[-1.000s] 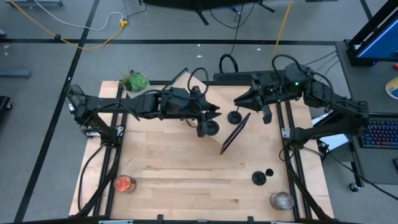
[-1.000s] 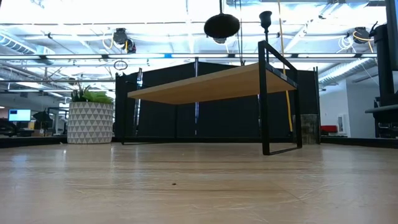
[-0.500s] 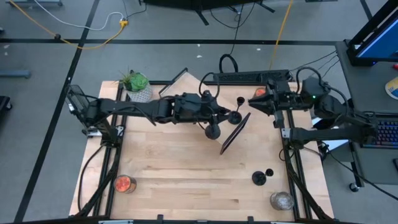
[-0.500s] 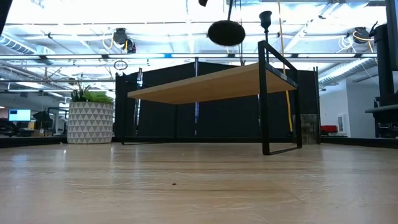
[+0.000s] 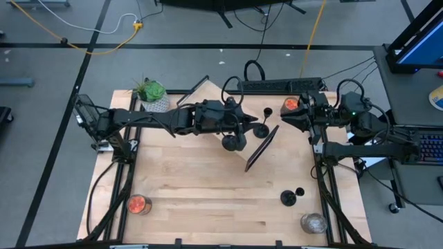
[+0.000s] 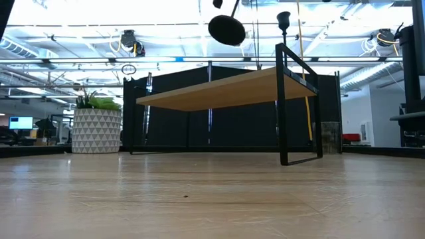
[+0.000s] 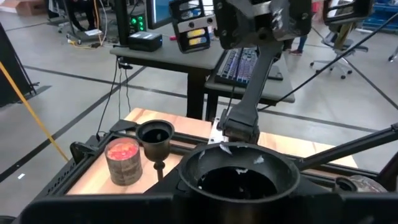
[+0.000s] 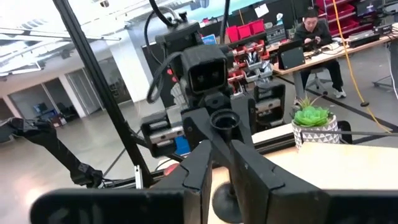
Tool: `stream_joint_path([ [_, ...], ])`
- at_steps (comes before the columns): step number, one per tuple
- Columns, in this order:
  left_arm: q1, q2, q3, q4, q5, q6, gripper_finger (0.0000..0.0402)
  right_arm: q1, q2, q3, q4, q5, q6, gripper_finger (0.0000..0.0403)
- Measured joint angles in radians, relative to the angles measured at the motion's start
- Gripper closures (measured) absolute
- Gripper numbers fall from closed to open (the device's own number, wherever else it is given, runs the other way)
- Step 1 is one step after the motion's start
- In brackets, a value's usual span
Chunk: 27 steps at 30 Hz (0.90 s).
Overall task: Pick & Place candle stick holders
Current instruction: Put the top black candle holder on the shelf
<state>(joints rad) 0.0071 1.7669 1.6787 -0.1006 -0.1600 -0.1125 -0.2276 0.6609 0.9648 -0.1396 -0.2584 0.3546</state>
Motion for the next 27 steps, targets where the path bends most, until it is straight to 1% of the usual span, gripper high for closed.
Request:
stream_joint_path([
  [4, 0.000, 0.000, 0.000, 0.018, 0.000, 0.005, 0.0323, 0.000, 0.000, 0.000, 0.001, 0.000, 0.000, 0.0349],
  [7, 0.000, 0.024, 0.001, 0.070, 0.000, 0.027, 0.0322, 0.000, 0.000, 0.000, 0.001, -0.003, 0.000, 0.0349],
  [15, 0.002, 0.089, 0.000, 0.139, 0.003, 0.096, 0.0323, 0.000, 0.000, 0.000, -0.007, -0.004, 0.005, 0.0349],
  [20, 0.019, 0.121, 0.000, 0.200, 0.004, 0.093, 0.0318, 0.000, 0.000, 0.000, -0.007, -0.005, 0.012, 0.0349],
  [27, 0.027, 0.143, 0.000, 0.261, 0.030, 0.108, 0.0323, 0.000, 0.000, 0.000, -0.031, -0.007, 0.026, 0.0349],
])
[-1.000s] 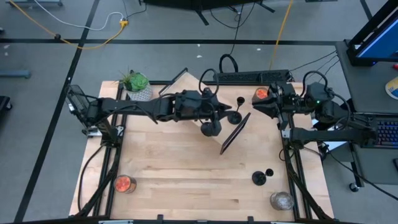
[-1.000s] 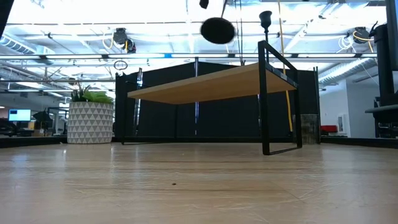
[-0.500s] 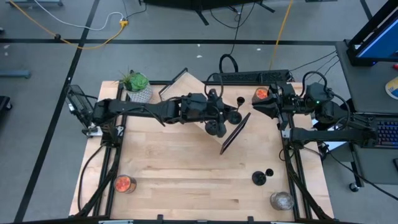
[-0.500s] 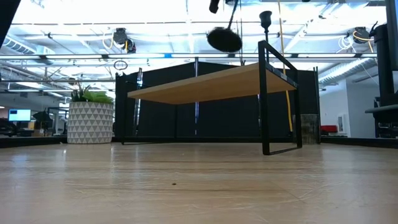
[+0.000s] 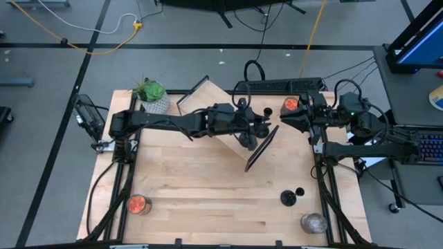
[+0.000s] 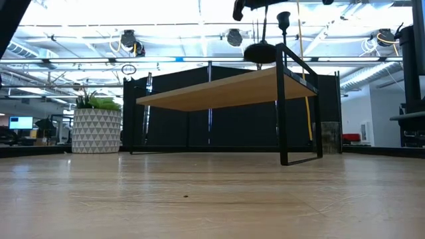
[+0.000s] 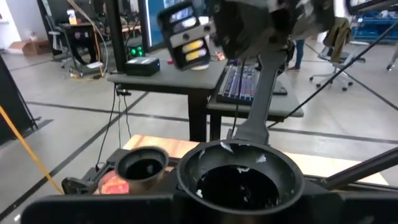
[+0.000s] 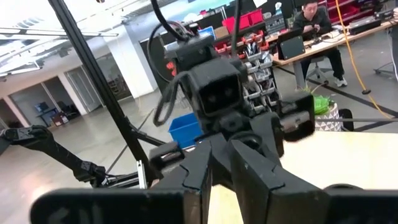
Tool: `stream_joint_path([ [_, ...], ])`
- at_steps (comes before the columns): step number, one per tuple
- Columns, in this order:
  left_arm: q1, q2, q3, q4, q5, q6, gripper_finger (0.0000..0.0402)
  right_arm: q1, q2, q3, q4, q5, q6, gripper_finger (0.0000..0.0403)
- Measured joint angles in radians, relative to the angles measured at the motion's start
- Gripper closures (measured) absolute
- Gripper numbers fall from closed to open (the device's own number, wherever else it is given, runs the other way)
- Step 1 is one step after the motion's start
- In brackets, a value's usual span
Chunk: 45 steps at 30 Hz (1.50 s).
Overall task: Pick & Place candle stick holders
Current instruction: Put the top black candle holder on the shelf
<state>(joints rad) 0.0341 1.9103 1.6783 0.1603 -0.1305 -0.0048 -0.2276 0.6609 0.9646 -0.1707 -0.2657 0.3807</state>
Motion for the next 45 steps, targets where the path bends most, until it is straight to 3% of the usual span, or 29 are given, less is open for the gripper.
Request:
stream_joint_path([
  [6, 0.001, 0.027, 0.000, 0.025, -0.009, 0.000, 0.0306, 0.000, 0.000, 0.000, -0.007, 0.000, 0.000, 0.0349],
  [13, 0.001, 0.047, 0.000, 0.021, -0.042, 0.025, 0.0324, 0.000, 0.000, 0.000, -0.035, 0.000, -0.001, 0.0349],
  [28, 0.003, 0.052, -0.059, 0.086, -0.053, 0.006, 0.0321, 0.000, 0.000, 0.000, -0.044, 0.002, -0.011, 0.0349],
  [45, 0.004, 0.051, -0.059, 0.046, -0.053, 0.004, 0.0277, 0.000, 0.000, 0.000, -0.044, 0.002, -0.011, 0.0349],
])
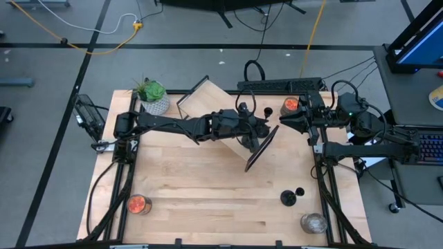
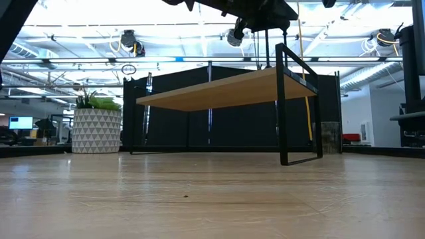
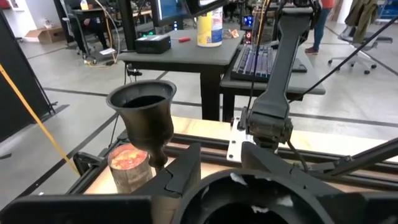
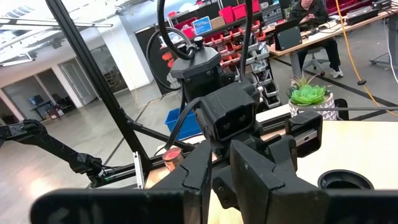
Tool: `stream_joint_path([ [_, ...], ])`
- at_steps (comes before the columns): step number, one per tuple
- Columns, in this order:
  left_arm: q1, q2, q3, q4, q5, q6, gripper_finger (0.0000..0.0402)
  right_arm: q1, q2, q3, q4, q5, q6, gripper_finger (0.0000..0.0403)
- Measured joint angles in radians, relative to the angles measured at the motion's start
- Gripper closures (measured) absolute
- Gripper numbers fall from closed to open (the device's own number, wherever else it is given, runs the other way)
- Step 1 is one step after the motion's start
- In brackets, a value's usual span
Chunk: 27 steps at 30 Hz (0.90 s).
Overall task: Pick & Place candle stick holders
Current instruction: Put the top black candle holder on the shelf
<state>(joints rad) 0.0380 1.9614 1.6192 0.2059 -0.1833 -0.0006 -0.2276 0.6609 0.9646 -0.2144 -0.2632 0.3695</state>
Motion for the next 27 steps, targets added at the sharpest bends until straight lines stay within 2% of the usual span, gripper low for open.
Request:
stream_joint_path([
  [20, 0.000, -0.031, -0.002, -0.027, -0.035, 0.055, 0.0197, 0.000, 0.000, 0.000, 0.008, 0.004, 0.000, 0.0349],
  [27, 0.000, -0.057, -0.001, -0.036, -0.037, 0.080, 0.0186, 0.000, 0.000, 0.000, 0.009, 0.005, 0.004, 0.0349],
])
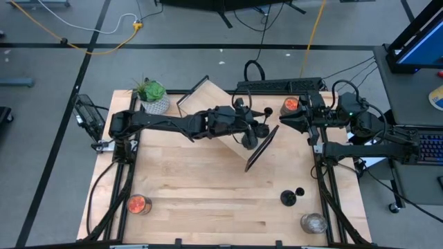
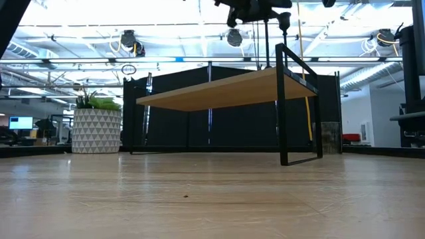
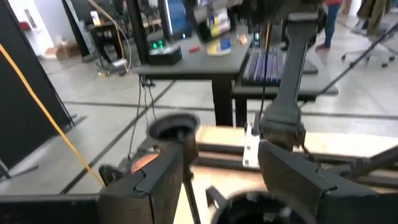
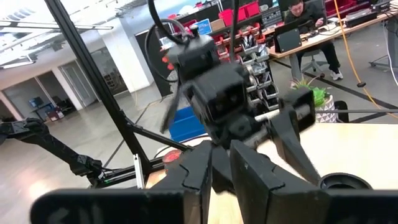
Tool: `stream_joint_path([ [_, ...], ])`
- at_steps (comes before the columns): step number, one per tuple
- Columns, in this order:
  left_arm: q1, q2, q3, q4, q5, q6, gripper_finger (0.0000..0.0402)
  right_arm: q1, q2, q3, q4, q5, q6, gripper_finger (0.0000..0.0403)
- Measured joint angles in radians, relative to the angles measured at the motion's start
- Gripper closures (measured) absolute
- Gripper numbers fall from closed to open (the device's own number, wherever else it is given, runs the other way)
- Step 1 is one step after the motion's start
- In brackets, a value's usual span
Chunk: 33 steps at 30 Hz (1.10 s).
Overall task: Pick & Place candle stick holders
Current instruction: Put the top black candle holder on the shelf, then put the black candle holder on the shelf
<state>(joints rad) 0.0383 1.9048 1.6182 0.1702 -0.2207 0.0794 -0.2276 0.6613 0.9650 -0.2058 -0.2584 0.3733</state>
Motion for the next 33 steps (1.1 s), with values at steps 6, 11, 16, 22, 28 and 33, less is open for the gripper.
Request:
stream_joint_path([
  [6, 0.001, -0.048, 0.001, -0.062, -0.010, 0.005, 0.0185, 0.000, 0.001, 0.001, 0.008, 0.000, 0.000, 0.0349],
  [11, 0.001, -0.085, 0.001, -0.083, -0.012, 0.017, 0.0185, 0.000, 0.002, 0.001, 0.010, 0.000, 0.000, 0.0349],
  [16, 0.001, -0.108, 0.000, -0.080, -0.011, 0.022, 0.0185, 0.000, 0.002, 0.001, 0.015, 0.000, 0.001, 0.0349],
  [22, 0.001, -0.134, 0.000, -0.069, -0.013, 0.040, 0.0185, 0.000, 0.002, 0.001, 0.014, 0.000, 0.004, 0.0349],
  [28, 0.000, -0.215, 0.001, -0.179, -0.102, 0.031, 0.0185, 0.000, 0.002, 0.001, 0.015, 0.000, 0.008, 0.0349],
  [33, -0.008, -0.321, 0.001, -0.425, -0.202, -0.083, 0.0185, 0.000, 0.000, 0.001, 0.014, -0.006, 0.010, 0.0349],
])
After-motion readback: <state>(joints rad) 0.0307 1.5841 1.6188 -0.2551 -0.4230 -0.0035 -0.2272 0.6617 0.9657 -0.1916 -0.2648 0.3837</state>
